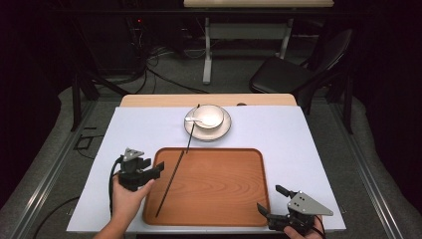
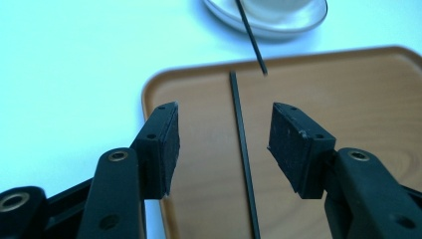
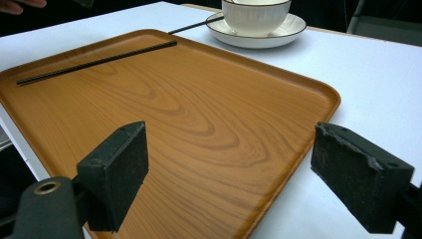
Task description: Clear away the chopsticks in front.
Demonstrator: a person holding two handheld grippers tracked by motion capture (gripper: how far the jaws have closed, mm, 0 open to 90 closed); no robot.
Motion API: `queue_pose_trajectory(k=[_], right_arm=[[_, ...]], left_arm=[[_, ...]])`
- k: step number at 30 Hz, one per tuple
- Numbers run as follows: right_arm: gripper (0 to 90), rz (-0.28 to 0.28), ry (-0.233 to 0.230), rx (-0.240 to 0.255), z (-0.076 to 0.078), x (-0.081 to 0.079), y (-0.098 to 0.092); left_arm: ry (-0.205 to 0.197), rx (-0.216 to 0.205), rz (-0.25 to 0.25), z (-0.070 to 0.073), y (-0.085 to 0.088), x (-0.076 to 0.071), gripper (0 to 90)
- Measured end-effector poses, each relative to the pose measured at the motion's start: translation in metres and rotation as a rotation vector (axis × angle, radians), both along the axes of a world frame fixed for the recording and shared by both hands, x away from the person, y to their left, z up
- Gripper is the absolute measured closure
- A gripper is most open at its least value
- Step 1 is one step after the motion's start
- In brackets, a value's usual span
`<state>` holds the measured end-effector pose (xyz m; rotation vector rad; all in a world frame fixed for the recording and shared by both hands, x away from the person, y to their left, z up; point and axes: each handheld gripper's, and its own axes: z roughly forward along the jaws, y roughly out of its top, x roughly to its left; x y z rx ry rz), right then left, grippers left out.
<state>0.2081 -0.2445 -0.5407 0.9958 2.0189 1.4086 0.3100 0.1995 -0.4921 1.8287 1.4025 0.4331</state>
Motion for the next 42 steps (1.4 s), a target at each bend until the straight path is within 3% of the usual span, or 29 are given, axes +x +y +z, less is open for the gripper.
queue_pose_trajectory(k=[5,10,23,25,29,37,42], right_arm=[[14.7,0.001,0.001,0.001,0.0,0.0,0.0],[14.7,0.0,0.002,0.002,0.0,0.0,0.0],[14.7,0.002,0.003,-0.001,0.0,0.001,0.0],[14.7,0.003,0.003,0.001,-0.001,0.001,0.0],[14.7,0.004,0.004,0.001,-0.001,0.001,0.0],[14.7,0.006,0.003,0.001,-0.001,0.001,-0.001],[14.7,0.008,0.003,-0.004,0.0,0.001,-0.001]], left_arm=[[-0.023,0.001,-0.003,0.012,-0.003,0.019,45.7],[-0.02,-0.019,-0.014,0.02,-0.007,0.035,46.1],[-0.039,0.02,-0.03,0.03,-0.029,0.072,46.9],[-0.04,0.018,-0.035,0.03,-0.031,0.074,47.6],[-0.017,-0.032,-0.05,0.028,-0.041,0.083,48.4],[-0.004,-0.007,-0.069,0.018,-0.064,0.101,49.1],[0.026,-0.05,-0.054,0.009,-0.073,0.114,49.9]])
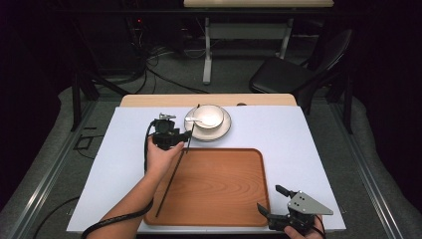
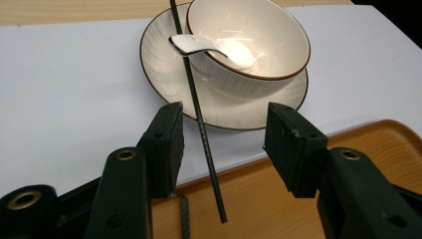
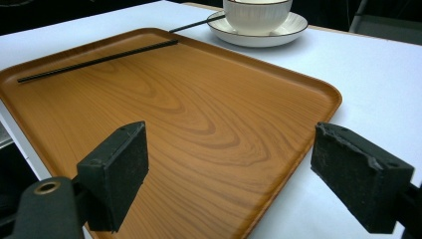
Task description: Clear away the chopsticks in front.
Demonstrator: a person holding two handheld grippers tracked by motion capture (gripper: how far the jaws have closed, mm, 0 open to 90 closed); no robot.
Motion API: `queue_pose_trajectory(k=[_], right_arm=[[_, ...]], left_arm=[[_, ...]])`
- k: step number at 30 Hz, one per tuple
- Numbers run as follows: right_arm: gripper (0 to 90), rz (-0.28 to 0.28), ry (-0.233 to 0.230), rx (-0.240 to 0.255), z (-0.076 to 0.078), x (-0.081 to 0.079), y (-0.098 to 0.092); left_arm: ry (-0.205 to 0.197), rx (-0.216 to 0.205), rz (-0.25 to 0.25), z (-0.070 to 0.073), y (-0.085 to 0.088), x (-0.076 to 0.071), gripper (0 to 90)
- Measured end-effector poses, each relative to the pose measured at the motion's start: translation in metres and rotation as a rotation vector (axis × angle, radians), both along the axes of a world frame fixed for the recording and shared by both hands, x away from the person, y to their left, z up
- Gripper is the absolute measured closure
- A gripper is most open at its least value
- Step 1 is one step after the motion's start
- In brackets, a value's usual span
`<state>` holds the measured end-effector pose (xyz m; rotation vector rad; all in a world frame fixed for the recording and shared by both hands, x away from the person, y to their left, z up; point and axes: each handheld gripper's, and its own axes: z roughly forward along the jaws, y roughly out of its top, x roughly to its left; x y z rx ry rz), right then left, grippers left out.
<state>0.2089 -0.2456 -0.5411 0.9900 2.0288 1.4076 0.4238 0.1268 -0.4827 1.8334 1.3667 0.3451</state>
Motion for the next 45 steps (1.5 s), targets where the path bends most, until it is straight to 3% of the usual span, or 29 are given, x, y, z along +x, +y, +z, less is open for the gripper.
queue_pose_trajectory(k=[2,5,15,29,38,45], right_arm=[[14.7,-0.001,0.001,0.003,0.0,0.0,0.0],[14.7,0.0,0.001,0.004,0.0,0.0,-0.001],[14.7,0.003,-0.001,0.002,0.0,0.0,-0.001],[14.7,0.008,-0.002,0.007,0.0,-0.001,-0.001],[14.7,0.01,-0.005,0.007,0.001,-0.001,-0.001],[14.7,0.012,-0.005,0.006,0.001,-0.001,-0.001]], left_arm=[[0.011,-0.003,0.009,-0.005,-0.003,0.004,51.0],[0.029,0.028,0.018,-0.015,-0.008,0.01,53.1],[0.078,0.033,0.035,-0.032,-0.011,0.018,64.7],[0.089,0.046,0.057,-0.049,-0.017,0.021,72.2],[0.135,0.042,0.08,-0.05,-0.017,0.024,78.5],[0.148,0.065,0.087,-0.049,-0.02,0.026,82.8]])
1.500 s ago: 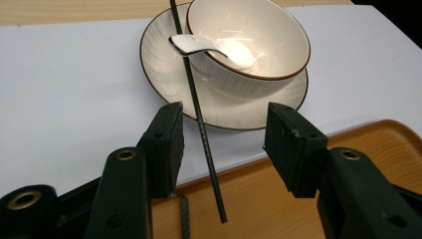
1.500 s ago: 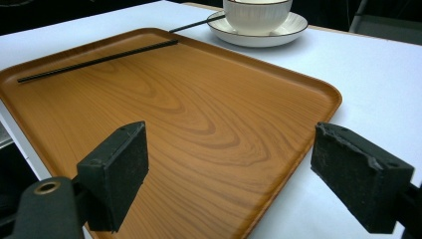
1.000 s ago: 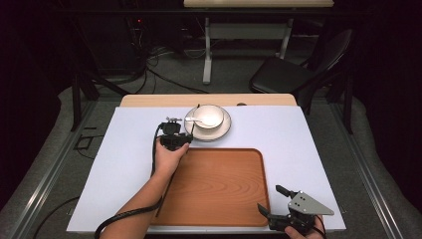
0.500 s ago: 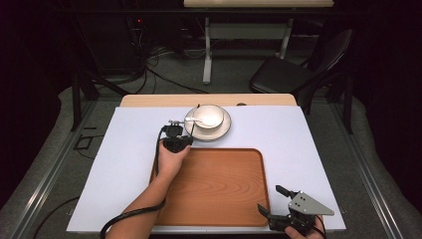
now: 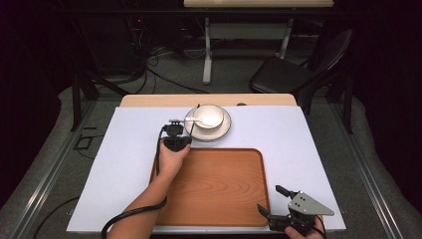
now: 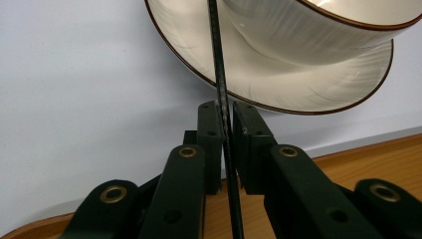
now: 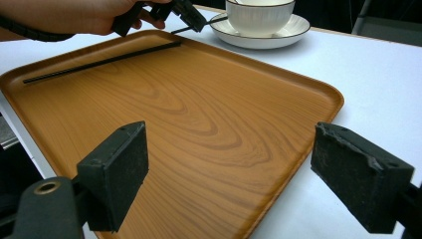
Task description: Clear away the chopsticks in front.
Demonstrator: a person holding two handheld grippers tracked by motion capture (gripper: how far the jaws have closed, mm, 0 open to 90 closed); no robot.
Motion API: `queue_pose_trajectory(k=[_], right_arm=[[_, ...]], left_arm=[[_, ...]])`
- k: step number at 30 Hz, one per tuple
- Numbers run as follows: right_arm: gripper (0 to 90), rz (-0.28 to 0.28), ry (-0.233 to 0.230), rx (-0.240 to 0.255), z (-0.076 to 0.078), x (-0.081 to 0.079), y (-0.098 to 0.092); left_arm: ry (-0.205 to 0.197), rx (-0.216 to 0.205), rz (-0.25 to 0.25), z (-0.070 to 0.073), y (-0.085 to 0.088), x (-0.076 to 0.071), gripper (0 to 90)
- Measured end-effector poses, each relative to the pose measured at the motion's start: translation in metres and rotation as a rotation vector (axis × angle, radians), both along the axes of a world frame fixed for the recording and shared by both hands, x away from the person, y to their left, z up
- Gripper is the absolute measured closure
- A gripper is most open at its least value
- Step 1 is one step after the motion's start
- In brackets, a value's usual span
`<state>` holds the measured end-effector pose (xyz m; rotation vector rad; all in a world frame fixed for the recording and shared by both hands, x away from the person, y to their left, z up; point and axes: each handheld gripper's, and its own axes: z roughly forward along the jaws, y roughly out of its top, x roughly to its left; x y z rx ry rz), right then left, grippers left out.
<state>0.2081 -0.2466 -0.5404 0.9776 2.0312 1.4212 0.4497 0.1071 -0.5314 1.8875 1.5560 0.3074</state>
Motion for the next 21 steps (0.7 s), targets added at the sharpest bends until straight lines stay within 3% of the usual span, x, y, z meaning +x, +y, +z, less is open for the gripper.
queue_pose_trajectory(k=[9,21], right_arm=[[14.7,0.001,-0.001,0.001,0.0001,0.0,0.0],[14.7,0.0,-0.001,0.001,0.0001,-0.0001,0.0]], left_arm=[[0.022,0.012,0.02,0.0006,0.0002,0.0017,85.6],[-0.017,0.009,0.058,0.0033,0.0071,-0.0009,86.1]])
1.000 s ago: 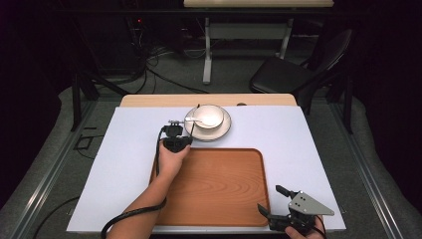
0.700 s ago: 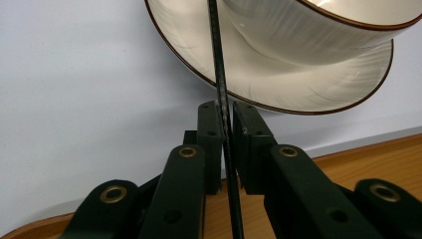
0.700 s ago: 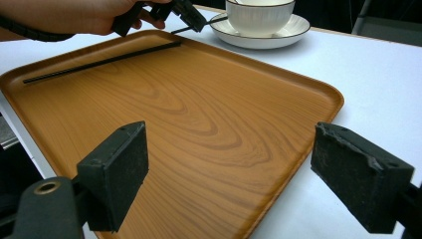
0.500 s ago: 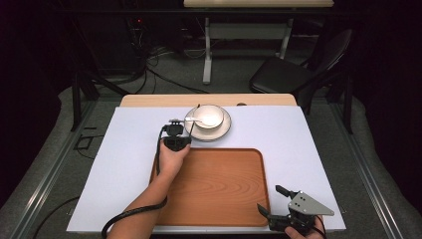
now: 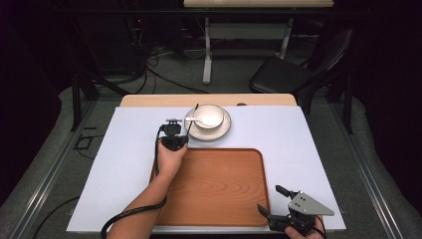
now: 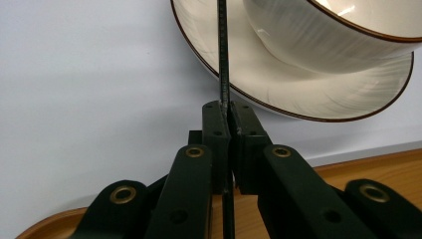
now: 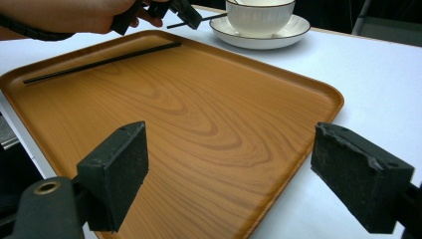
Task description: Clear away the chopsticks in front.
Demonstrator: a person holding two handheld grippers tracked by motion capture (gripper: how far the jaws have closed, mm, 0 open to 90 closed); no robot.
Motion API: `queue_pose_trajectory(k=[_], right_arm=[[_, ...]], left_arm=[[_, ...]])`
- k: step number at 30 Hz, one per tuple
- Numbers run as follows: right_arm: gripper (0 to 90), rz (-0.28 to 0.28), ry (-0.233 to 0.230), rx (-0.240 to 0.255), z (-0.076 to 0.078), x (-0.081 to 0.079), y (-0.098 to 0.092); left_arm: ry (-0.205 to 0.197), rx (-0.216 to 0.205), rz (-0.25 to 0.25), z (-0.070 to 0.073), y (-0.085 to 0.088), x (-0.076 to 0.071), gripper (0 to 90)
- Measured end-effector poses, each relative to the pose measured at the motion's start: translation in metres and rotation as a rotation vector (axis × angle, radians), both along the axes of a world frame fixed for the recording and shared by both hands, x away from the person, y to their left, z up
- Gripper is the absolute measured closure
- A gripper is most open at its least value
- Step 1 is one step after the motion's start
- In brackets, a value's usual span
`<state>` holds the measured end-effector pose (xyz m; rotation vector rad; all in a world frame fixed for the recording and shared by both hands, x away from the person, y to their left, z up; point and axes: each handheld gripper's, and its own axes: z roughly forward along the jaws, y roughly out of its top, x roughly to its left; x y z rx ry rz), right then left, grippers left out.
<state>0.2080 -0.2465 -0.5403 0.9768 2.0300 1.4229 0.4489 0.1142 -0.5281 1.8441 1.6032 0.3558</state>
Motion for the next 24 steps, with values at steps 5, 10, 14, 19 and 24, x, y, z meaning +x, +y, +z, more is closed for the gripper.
queue_pose_trajectory(k=[5,10,14,19,24], right_arm=[[14.7,0.0,0.0,0.0,0.0,0.0,0.0],[14.7,-0.001,-0.001,0.0,0.0,0.0,0.0],[14.7,-0.002,0.001,0.0,0.0,0.0,0.0],[14.7,-0.007,0.005,0.006,0.0,0.002,-0.001],[14.7,0.001,0.006,0.006,-0.001,0.003,0.001]], left_arm=[[-0.026,-0.012,0.02,0.003,0.01,-0.003,86.1],[-0.049,-0.032,0.043,0.007,0.023,-0.007,86.1],[-0.062,-0.048,0.052,0.011,0.036,-0.015,86.1],[-0.074,-0.067,0.052,0.016,0.055,-0.03,86.1],[-0.089,-0.067,0.049,0.022,0.07,-0.049,86.1]])
